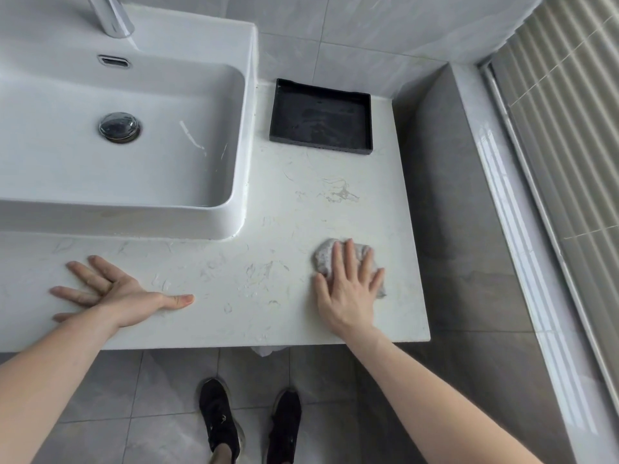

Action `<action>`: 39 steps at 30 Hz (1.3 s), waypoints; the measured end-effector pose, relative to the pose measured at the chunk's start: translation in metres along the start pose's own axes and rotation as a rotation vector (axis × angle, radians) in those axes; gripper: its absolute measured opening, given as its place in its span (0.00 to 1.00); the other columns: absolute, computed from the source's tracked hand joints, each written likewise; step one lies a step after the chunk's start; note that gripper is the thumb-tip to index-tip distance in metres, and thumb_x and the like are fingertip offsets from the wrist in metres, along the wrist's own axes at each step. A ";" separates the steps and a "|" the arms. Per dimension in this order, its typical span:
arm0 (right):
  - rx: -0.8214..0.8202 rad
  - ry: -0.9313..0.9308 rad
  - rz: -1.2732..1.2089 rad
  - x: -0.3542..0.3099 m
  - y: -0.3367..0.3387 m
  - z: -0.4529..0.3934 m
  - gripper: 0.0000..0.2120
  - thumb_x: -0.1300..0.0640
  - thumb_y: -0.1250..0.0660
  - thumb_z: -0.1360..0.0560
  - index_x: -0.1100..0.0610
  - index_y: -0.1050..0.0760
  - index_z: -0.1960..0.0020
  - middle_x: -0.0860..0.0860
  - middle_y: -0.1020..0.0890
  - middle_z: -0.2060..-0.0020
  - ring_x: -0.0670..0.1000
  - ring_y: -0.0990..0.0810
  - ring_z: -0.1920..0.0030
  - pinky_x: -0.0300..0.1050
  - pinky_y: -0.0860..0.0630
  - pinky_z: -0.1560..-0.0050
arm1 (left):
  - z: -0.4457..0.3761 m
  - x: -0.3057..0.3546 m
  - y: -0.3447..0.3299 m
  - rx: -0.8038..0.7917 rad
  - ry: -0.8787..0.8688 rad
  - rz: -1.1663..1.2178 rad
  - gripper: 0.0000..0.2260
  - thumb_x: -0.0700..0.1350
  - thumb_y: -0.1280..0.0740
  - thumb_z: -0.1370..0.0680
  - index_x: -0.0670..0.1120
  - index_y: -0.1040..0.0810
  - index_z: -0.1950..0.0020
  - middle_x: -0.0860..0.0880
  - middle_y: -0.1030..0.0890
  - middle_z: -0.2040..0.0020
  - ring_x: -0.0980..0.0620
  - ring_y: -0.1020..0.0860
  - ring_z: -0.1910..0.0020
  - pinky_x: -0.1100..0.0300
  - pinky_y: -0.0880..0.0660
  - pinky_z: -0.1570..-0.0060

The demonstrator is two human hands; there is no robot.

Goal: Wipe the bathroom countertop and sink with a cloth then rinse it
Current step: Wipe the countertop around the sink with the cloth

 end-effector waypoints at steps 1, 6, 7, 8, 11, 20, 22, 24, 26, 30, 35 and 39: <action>-0.013 0.044 0.006 -0.016 -0.004 0.001 0.36 0.34 0.55 0.17 0.46 0.63 0.16 0.47 0.64 0.17 0.61 0.71 0.20 0.71 0.69 0.24 | 0.001 0.000 0.000 0.002 0.000 -0.001 0.85 0.76 0.21 0.57 0.46 0.76 0.22 0.44 0.78 0.22 0.32 0.74 0.23 0.29 0.64 0.25; -0.027 0.250 0.005 -0.076 -0.017 -0.006 0.33 0.36 0.52 0.17 0.45 0.56 0.16 0.46 0.57 0.16 0.62 0.66 0.18 0.72 0.66 0.23 | 0.003 0.001 -0.001 0.005 0.006 -0.007 0.85 0.76 0.21 0.56 0.46 0.76 0.22 0.44 0.78 0.22 0.32 0.74 0.23 0.29 0.64 0.25; -0.027 0.278 0.000 -0.082 -0.017 -0.014 0.32 0.37 0.51 0.17 0.44 0.53 0.16 0.46 0.54 0.16 0.62 0.64 0.18 0.72 0.64 0.23 | 0.003 0.001 -0.001 0.006 0.004 -0.006 0.84 0.76 0.21 0.56 0.46 0.76 0.22 0.44 0.78 0.22 0.32 0.74 0.23 0.29 0.64 0.25; -0.028 0.298 0.002 -0.086 -0.016 -0.023 0.32 0.37 0.50 0.17 0.44 0.51 0.16 0.46 0.52 0.16 0.62 0.62 0.18 0.72 0.63 0.23 | 0.003 0.001 -0.001 0.007 0.002 -0.007 0.84 0.75 0.21 0.56 0.46 0.76 0.22 0.44 0.78 0.22 0.32 0.74 0.23 0.29 0.64 0.25; -0.035 0.327 0.020 -0.090 -0.011 -0.051 0.32 0.36 0.50 0.18 0.43 0.50 0.17 0.45 0.51 0.16 0.61 0.60 0.17 0.72 0.61 0.23 | 0.003 0.001 -0.001 0.010 -0.004 -0.010 0.84 0.75 0.21 0.55 0.46 0.75 0.21 0.44 0.78 0.22 0.32 0.74 0.23 0.29 0.65 0.25; 0.037 0.161 0.033 -0.022 0.010 -0.063 0.32 0.36 0.54 0.17 0.45 0.54 0.16 0.46 0.55 0.16 0.58 0.61 0.17 0.67 0.62 0.20 | 0.000 0.000 -0.001 0.015 -0.014 -0.006 0.84 0.75 0.21 0.55 0.47 0.76 0.21 0.44 0.77 0.22 0.32 0.73 0.23 0.28 0.64 0.25; 0.062 0.053 0.043 0.015 0.016 -0.052 0.32 0.36 0.54 0.17 0.44 0.55 0.16 0.45 0.55 0.16 0.58 0.60 0.17 0.67 0.60 0.20 | -0.001 -0.001 0.000 0.010 -0.011 -0.006 0.85 0.75 0.21 0.56 0.47 0.76 0.22 0.44 0.78 0.22 0.32 0.74 0.23 0.28 0.64 0.26; 0.093 -0.058 0.055 0.052 0.023 -0.038 0.32 0.37 0.54 0.17 0.44 0.55 0.16 0.45 0.54 0.16 0.58 0.59 0.17 0.67 0.57 0.20 | -0.003 -0.002 0.001 -0.002 -0.009 -0.006 0.85 0.76 0.22 0.58 0.47 0.76 0.22 0.44 0.78 0.22 0.32 0.74 0.23 0.28 0.64 0.26; 0.136 -0.145 0.044 0.081 0.029 -0.022 0.31 0.38 0.53 0.17 0.44 0.55 0.16 0.46 0.52 0.16 0.59 0.56 0.17 0.67 0.51 0.21 | -0.003 -0.002 0.002 -0.005 -0.007 -0.008 0.85 0.76 0.21 0.57 0.47 0.77 0.22 0.44 0.78 0.22 0.32 0.74 0.23 0.27 0.63 0.27; 0.193 -0.249 -0.014 0.097 0.024 0.002 0.30 0.42 0.51 0.16 0.46 0.54 0.17 0.50 0.49 0.16 0.61 0.50 0.18 0.66 0.42 0.23 | -0.003 -0.001 0.002 -0.010 -0.001 -0.024 0.85 0.76 0.21 0.57 0.47 0.77 0.22 0.44 0.79 0.23 0.32 0.75 0.24 0.24 0.62 0.29; 0.175 -0.309 -0.004 0.062 0.007 0.015 0.32 0.42 0.55 0.18 0.47 0.54 0.16 0.50 0.51 0.16 0.60 0.57 0.17 0.70 0.53 0.22 | -0.006 -0.003 0.001 -0.020 -0.001 -0.019 0.86 0.77 0.22 0.58 0.47 0.77 0.22 0.44 0.79 0.23 0.31 0.75 0.24 0.25 0.63 0.29; 0.154 -0.181 0.019 0.015 -0.010 0.033 0.32 0.41 0.52 0.17 0.48 0.54 0.16 0.49 0.53 0.16 0.58 0.60 0.17 0.70 0.56 0.21 | -0.005 -0.003 0.002 -0.028 -0.002 -0.025 0.86 0.77 0.23 0.58 0.46 0.77 0.22 0.43 0.79 0.23 0.31 0.74 0.24 0.24 0.62 0.29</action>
Point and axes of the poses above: each hand's wrist, its own z-axis away from the middle knuckle, its own y-axis out of the back of the hand, x = y × z, the point moved 2 cm from there along -z, towards the middle knuckle
